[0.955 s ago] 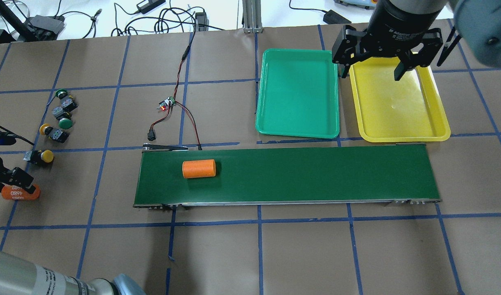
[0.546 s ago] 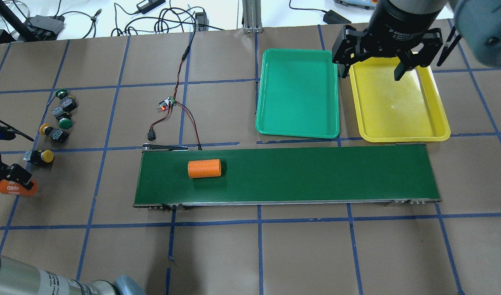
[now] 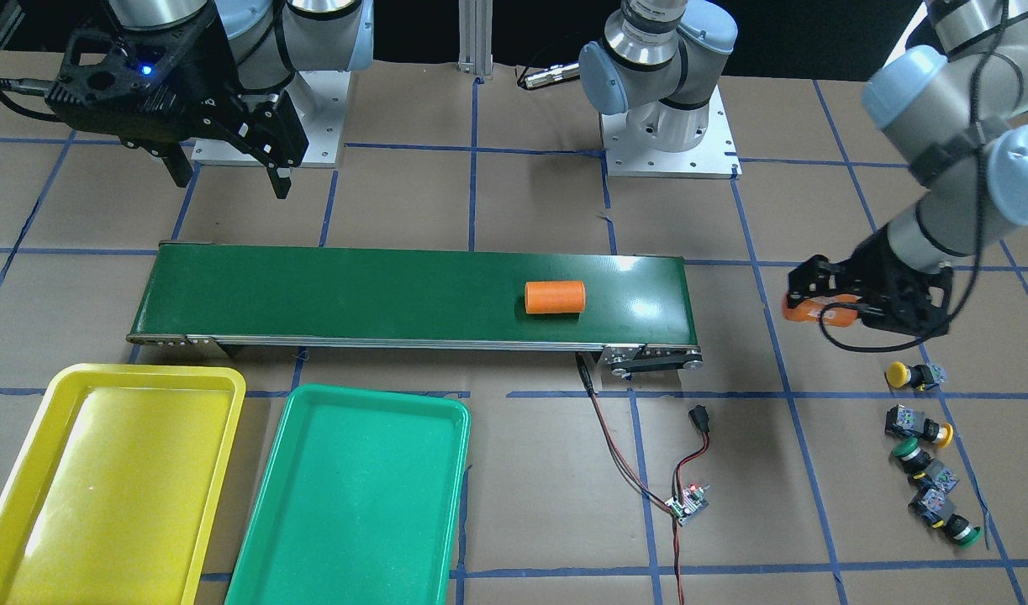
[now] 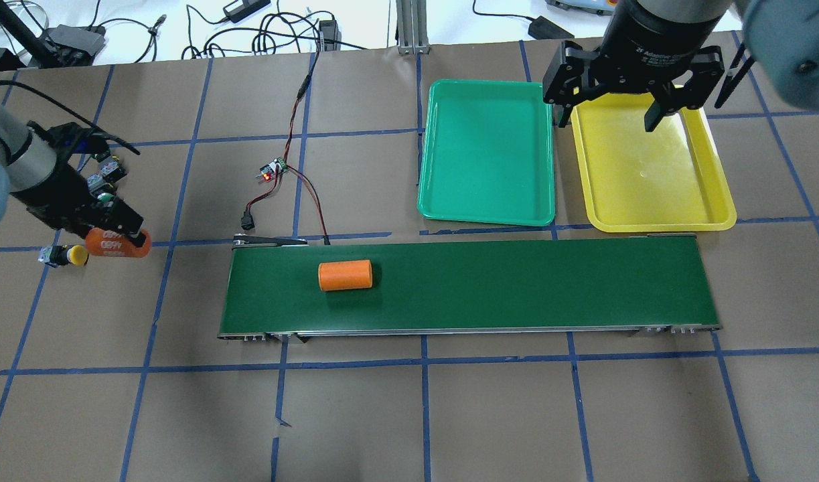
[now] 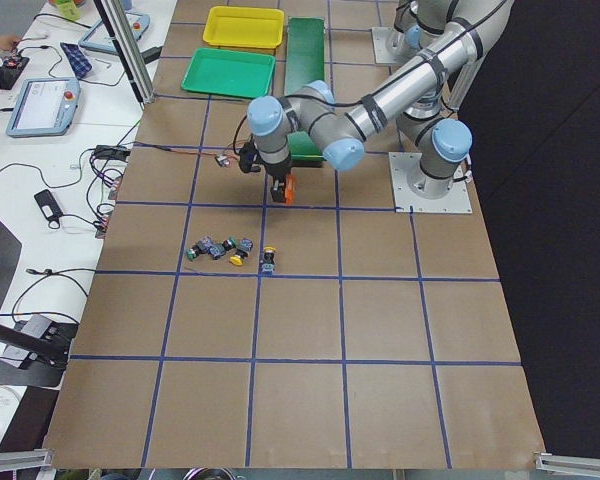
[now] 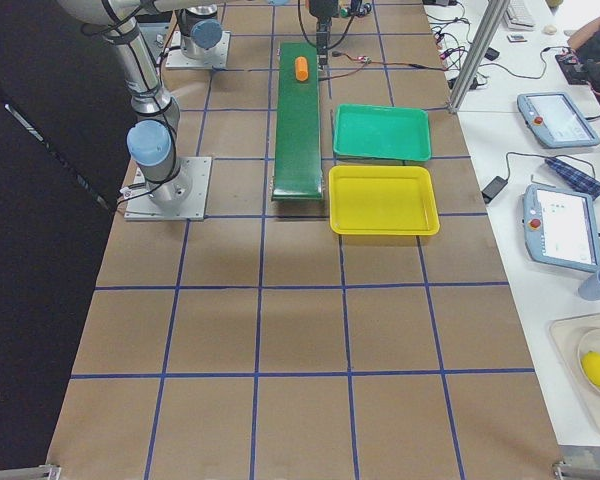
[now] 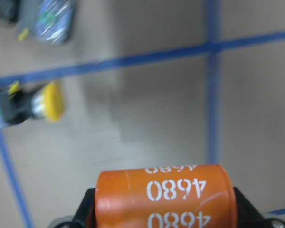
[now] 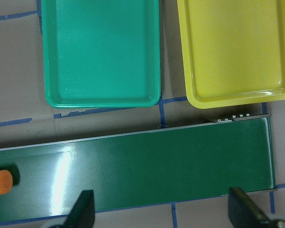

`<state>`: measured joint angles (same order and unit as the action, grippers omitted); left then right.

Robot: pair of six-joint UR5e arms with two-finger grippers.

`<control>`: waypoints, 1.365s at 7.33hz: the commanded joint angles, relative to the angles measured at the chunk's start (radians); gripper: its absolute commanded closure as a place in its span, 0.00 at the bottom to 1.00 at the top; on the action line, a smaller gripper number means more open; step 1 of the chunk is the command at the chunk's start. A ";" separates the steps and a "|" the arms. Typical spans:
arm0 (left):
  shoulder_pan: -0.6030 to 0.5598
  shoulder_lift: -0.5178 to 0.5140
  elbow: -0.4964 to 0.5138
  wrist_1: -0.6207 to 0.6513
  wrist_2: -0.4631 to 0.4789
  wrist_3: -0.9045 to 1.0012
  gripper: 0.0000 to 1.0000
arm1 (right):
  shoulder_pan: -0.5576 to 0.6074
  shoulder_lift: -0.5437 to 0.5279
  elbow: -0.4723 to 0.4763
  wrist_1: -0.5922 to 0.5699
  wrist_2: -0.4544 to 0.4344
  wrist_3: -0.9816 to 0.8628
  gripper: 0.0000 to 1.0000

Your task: Sort buttons by color to trays

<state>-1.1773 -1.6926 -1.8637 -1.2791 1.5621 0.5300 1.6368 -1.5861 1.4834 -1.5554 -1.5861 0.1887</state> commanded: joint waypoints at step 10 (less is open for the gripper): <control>0.004 -0.020 -0.045 0.151 -0.016 -0.077 0.00 | 0.000 0.000 0.000 0.000 0.000 0.000 0.00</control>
<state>-1.3110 -1.6811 -1.9367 -1.1344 1.5403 0.3165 1.6368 -1.5861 1.4834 -1.5555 -1.5861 0.1887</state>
